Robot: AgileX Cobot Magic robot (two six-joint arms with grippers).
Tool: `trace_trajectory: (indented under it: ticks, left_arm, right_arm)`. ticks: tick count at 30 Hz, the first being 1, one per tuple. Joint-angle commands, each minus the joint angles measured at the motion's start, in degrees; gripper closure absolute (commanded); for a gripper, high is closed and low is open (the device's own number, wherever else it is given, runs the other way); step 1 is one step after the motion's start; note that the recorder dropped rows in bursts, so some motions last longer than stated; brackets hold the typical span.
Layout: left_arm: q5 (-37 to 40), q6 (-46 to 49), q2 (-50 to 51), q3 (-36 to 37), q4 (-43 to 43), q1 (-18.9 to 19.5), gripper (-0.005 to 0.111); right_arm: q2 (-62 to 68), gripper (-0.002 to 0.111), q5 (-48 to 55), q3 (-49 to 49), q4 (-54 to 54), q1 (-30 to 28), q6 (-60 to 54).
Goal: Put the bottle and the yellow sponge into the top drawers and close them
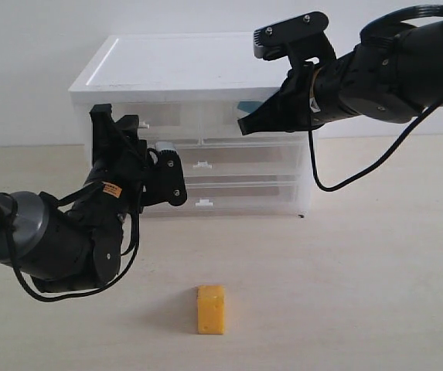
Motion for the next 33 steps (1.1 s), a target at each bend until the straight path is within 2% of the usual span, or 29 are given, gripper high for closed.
trace_trajectory:
  ticks: [1, 7, 13, 22, 30, 33]
  left_arm:
    - [-0.07, 0.42, -0.4, 0.09, 0.04, 0.61, 0.07]
    - [-0.07, 0.42, -0.4, -0.04, 2.54, 0.61, 0.083]
    - [-0.07, 0.42, -0.4, -0.39, 6.22, 0.83, 0.083]
    - [-0.07, 0.42, -0.01, -0.39, 7.9, 3.32, 0.084]
    - [-0.07, 0.42, -0.01, -0.39, 10.06, 3.35, 0.084]
    - [-0.07, 0.42, -0.01, -0.39, 10.4, 3.35, 0.09]
  right_arm:
    - [-0.15, 0.108, 0.11, -0.71, -0.58, -0.16, -0.54]
    - [-0.15, 0.108, 0.11, -0.71, -0.58, -0.16, -0.54]
    - [-0.15, 0.108, 0.22, -0.71, -0.58, -0.16, -0.54]
    - [-0.15, 0.108, 0.22, -0.71, -0.58, -0.16, -0.54]
    - [-0.15, 0.108, 0.0, -0.71, -0.58, -0.16, -0.54]
    - [-0.15, 0.108, 0.0, -0.71, -0.58, -0.16, -0.54]
